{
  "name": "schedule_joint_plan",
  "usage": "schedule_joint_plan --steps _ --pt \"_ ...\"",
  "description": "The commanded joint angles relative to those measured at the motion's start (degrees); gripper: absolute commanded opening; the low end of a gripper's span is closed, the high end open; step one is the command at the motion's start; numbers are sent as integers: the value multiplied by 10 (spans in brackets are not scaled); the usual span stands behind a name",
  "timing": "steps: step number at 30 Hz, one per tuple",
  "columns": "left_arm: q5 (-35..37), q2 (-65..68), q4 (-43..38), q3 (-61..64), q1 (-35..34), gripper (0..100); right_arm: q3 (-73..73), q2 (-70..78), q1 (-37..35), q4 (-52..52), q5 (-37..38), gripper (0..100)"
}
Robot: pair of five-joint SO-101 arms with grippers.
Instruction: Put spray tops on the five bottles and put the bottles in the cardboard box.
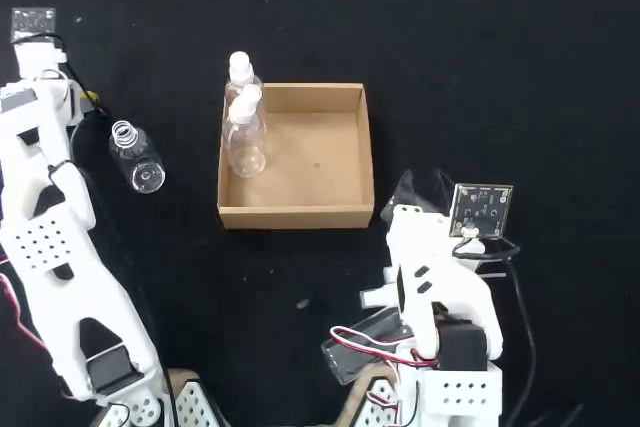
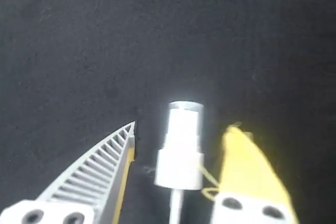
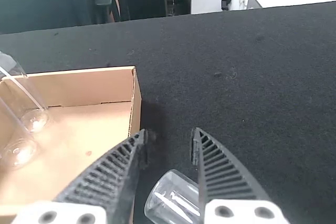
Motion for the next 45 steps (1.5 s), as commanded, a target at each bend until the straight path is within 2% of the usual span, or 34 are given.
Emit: schedule_joint_plan --steps 1,3,11,19,29,34,38,43,45 --pt "-9 -8 14 -25 1 64 -17 -54 -5 -16 4 130" --pt "-9 -12 39 -29 1 29 -17 -54 -5 -16 4 130" --pt "-6 -15 104 -58 -20 30 -18 -54 -5 -16 4 130" --pt "-9 -8 324 -238 -68 30 -20 -54 -5 -16 4 130" --pt "-6 -14 493 -384 -132 30 -21 -54 -5 -16 4 130" --pt "-5 -11 612 -525 -143 30 -20 -54 -5 -16 4 130" --pt "22 -14 613 -593 -167 30 -19 -54 -5 -16 4 130" --pt "33 -32 614 -587 -187 30 -18 -54 -5 -16 4 130" --pt "62 -47 614 -589 -198 30 -18 -54 -5 -16 4 130"
